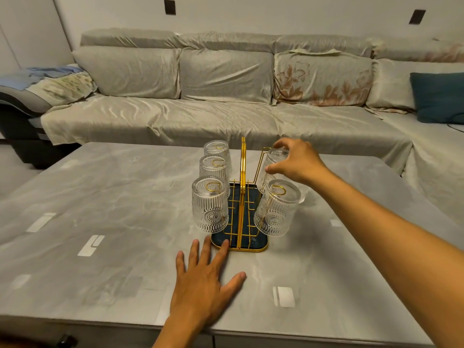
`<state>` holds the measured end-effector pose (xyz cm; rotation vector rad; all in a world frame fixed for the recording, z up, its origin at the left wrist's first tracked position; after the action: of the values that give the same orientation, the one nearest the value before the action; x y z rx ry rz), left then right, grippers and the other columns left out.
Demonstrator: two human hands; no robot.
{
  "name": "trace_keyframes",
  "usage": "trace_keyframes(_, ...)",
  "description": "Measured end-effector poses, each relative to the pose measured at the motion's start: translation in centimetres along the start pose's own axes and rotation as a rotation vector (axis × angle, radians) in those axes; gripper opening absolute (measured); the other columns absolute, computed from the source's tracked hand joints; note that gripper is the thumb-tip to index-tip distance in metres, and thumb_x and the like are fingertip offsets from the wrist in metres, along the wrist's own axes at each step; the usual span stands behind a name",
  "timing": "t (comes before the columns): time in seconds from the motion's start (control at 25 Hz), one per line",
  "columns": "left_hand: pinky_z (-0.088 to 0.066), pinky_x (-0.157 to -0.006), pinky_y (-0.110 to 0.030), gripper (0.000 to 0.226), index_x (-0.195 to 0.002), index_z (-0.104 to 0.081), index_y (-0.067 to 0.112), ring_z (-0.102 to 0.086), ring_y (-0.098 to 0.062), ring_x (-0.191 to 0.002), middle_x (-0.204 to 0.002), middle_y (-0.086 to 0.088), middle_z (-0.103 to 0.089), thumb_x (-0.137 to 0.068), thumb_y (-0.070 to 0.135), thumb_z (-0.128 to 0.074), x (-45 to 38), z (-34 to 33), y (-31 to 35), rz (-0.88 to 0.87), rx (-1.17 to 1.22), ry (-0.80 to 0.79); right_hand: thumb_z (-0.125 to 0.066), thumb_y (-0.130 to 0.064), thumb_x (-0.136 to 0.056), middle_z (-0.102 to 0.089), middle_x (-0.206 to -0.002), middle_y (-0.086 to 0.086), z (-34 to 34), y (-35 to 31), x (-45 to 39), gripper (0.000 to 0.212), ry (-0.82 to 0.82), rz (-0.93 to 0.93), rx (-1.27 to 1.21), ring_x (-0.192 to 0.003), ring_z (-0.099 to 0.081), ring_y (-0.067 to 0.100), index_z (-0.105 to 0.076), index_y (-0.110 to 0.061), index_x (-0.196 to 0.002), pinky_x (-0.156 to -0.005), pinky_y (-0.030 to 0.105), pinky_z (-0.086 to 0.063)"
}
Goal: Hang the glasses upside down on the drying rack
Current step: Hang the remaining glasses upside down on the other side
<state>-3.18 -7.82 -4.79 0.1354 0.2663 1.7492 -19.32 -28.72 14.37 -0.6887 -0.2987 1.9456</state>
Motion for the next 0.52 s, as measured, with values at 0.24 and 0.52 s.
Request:
trace_keyframes(0.24, 0.016, -0.114, -0.055, 0.077, -0.138, 0.02, 0.058, 0.026, -0.022, -0.143, -0.157, 0.005, 0.024, -0.07, 0.09, 0.003, -0.1, -0.1, 0.0, -0.001, -0.007, -0.014, -0.087, -0.032, -0.055, -0.06, -0.123, 0.008, -1.8, 0.2, -0.4, 0.067, -0.081, -0.078, 0.033, -0.099, -0.058, 0.026, -0.057, -0.023, -0.115, -0.077, 0.036, -0.05)
trace_keyframes(0.52, 0.015, -0.115, -0.053, 0.078, -0.141, 0.017, 0.057, 0.023, -0.022, -0.144, -0.158, 0.005, 0.02, -0.072, 0.089, 0.0, 0.1, 0.1, 0.1, 0.02, 0.001, -0.01, -0.083, -0.032, -0.063, -0.057, -0.126, 0.007, -2.2, 0.3, 0.2, 0.062, -0.157, -0.111, -0.003, -0.107, -0.055, 0.027, -0.056, -0.023, -0.117, -0.083, 0.039, -0.05)
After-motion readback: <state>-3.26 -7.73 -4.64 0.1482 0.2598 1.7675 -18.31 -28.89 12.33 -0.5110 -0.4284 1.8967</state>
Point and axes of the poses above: each hand's wrist, its own x-axis away from the middle knuckle, its own z-axis out of the back of the hand, y = z × x, the point moved 3 cm from there along -x, towards the middle knuckle
